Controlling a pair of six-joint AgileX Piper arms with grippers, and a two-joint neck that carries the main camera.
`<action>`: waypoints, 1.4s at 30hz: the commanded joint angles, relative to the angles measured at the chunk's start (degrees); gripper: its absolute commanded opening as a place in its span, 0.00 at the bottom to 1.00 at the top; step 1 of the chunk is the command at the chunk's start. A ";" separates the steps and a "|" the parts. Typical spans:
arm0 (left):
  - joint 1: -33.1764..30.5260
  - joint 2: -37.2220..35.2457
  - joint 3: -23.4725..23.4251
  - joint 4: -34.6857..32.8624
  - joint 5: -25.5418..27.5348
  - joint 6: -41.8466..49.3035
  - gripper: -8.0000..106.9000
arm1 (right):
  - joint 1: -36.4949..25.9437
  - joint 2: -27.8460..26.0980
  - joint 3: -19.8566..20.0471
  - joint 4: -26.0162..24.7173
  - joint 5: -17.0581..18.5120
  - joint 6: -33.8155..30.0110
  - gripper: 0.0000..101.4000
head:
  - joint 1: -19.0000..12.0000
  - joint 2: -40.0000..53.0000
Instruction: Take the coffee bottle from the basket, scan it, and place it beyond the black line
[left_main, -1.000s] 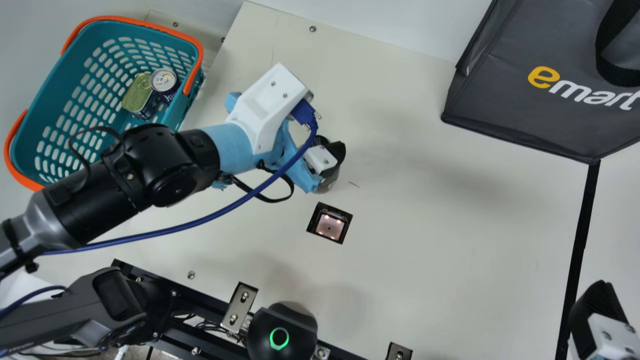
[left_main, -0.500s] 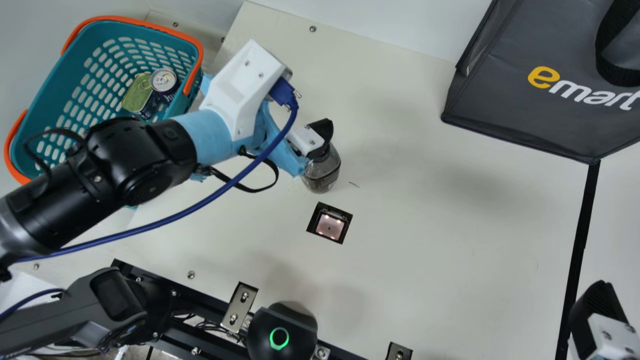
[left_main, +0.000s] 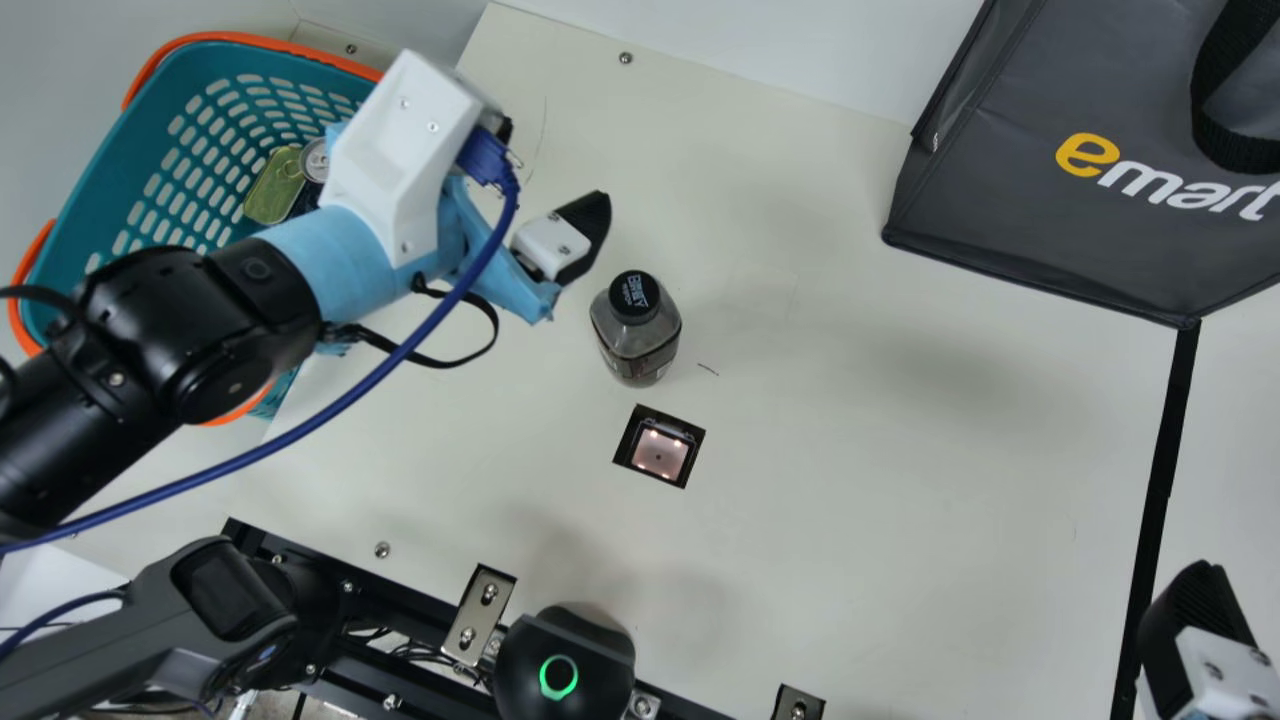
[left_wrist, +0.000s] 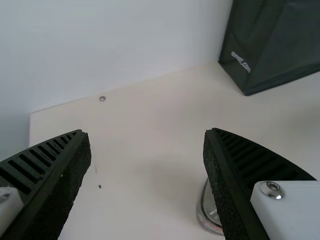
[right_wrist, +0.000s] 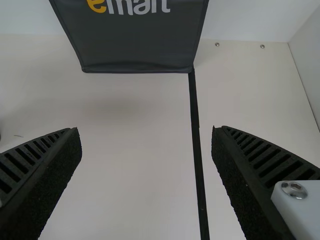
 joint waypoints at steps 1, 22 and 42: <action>0.91 -0.55 0.74 0.61 -0.61 0.04 0.85 | 0.00 0.00 0.00 0.00 0.00 0.00 0.90 | -1.57 0.14; 9.78 -4.25 6.53 3.84 -5.61 0.40 0.85 | 0.00 0.00 0.00 0.00 0.00 0.00 0.90 | -1.57 0.14; 14.00 -4.10 8.02 6.95 -6.39 -2.45 0.85 | 0.00 0.00 0.00 0.00 0.00 0.00 0.90 | -1.57 -19.86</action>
